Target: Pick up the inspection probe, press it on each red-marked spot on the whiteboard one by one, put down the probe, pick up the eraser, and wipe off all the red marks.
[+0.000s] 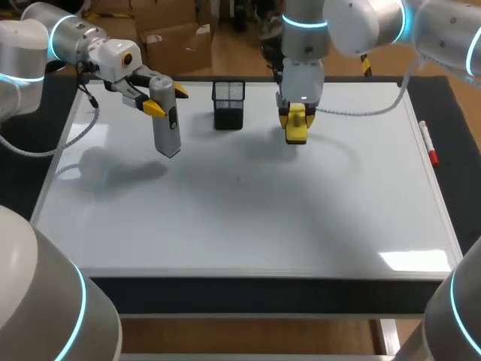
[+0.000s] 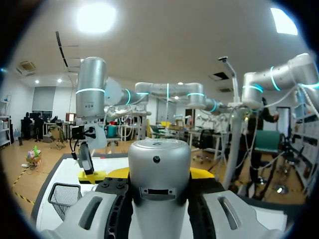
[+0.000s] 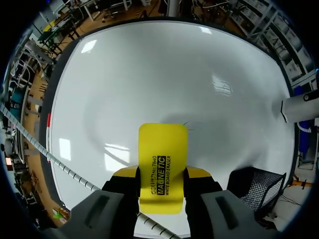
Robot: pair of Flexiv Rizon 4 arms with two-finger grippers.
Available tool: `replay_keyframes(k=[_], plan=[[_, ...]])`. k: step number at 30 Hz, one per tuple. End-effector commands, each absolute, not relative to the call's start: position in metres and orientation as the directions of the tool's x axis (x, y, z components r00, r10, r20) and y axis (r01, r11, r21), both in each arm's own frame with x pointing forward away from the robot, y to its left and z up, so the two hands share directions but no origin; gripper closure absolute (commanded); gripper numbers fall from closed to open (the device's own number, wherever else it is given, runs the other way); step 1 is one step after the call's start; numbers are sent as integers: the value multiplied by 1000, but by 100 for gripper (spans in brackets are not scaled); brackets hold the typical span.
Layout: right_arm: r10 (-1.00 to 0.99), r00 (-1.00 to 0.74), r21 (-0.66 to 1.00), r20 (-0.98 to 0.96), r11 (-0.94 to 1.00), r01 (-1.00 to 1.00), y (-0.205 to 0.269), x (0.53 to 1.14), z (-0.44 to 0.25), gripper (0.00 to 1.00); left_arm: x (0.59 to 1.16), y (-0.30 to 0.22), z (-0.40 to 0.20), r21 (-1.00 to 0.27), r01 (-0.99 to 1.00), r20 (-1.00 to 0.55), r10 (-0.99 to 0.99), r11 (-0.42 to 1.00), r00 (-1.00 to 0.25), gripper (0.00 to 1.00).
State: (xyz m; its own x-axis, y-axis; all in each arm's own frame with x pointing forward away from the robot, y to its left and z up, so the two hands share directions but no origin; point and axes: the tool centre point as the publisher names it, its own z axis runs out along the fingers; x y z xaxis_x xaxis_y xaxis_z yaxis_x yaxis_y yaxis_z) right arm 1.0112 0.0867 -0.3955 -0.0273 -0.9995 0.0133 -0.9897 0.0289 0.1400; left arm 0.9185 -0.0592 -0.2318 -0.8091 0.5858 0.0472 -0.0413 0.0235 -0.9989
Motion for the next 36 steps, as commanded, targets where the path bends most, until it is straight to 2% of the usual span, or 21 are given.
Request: replay_keyframes(k=[1, 25, 26, 27, 28, 36], plan=[[-999, -27, 187, 17, 30, -982, 89, 1026, -403, 100, 919, -59, -230, -999, -41, 49, 587, 27, -808, 100], [-999, -38, 160, -8, 36, -987, 82, 1057, -422, 100, 919, -59, -230, -999, -41, 49, 587, 27, -808, 100], [-999, -37, 160, -6, 36, -986, 82, 1057, -422, 63, 919, -59, -230, -999, -41, 49, 587, 27, -808, 100], [-999, -36, 160, -6, 34, -987, 83, 1057, -422, 7, 919, -59, -230, -999, -41, 49, 587, 27, -808, 100], [-999, -38, 160, -5, 37, -986, 83, 1056, -422, 0, 919, -59, -230, -999, -41, 49, 587, 27, -808, 100], [-996, -87, 152, 8, 88, -984, 77, 1047, -415, 0, 919, -59, -230, -999, -41, 49, 587, 27, -808, 100]])
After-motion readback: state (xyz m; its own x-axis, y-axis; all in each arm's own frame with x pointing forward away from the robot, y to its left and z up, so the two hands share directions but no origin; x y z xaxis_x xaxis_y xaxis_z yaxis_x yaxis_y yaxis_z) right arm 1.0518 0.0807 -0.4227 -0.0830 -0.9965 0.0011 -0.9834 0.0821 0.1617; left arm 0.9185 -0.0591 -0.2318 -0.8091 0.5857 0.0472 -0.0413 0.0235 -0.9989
